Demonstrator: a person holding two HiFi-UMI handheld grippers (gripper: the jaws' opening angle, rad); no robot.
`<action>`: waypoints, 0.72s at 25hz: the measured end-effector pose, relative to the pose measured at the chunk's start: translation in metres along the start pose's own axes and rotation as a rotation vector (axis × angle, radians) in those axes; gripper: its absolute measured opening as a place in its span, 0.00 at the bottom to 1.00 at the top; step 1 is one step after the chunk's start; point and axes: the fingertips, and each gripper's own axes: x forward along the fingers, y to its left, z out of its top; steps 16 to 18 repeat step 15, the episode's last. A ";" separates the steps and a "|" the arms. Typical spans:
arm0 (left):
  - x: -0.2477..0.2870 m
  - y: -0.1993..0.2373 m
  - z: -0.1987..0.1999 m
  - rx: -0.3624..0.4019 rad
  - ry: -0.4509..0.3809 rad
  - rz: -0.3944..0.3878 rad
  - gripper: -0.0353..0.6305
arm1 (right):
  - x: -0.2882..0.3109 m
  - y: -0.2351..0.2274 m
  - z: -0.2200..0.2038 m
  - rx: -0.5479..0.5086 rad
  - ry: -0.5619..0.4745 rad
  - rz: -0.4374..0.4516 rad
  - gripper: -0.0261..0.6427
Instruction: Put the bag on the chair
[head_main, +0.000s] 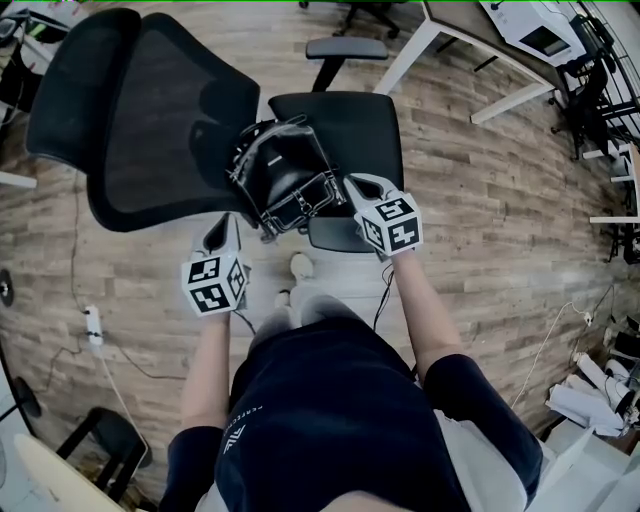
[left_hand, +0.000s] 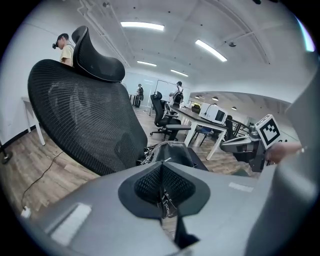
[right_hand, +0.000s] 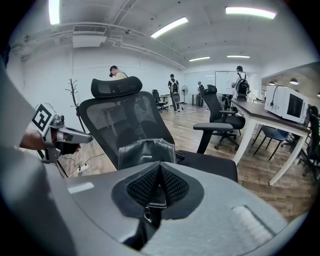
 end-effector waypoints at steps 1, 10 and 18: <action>0.000 0.000 0.000 -0.002 -0.001 -0.001 0.08 | 0.001 0.000 0.001 -0.001 0.000 0.000 0.04; 0.002 0.001 0.001 -0.013 0.005 -0.004 0.08 | 0.006 0.001 0.004 -0.003 0.002 0.016 0.04; 0.004 0.001 0.001 -0.049 0.003 -0.006 0.08 | 0.008 -0.004 0.003 -0.005 0.009 0.019 0.04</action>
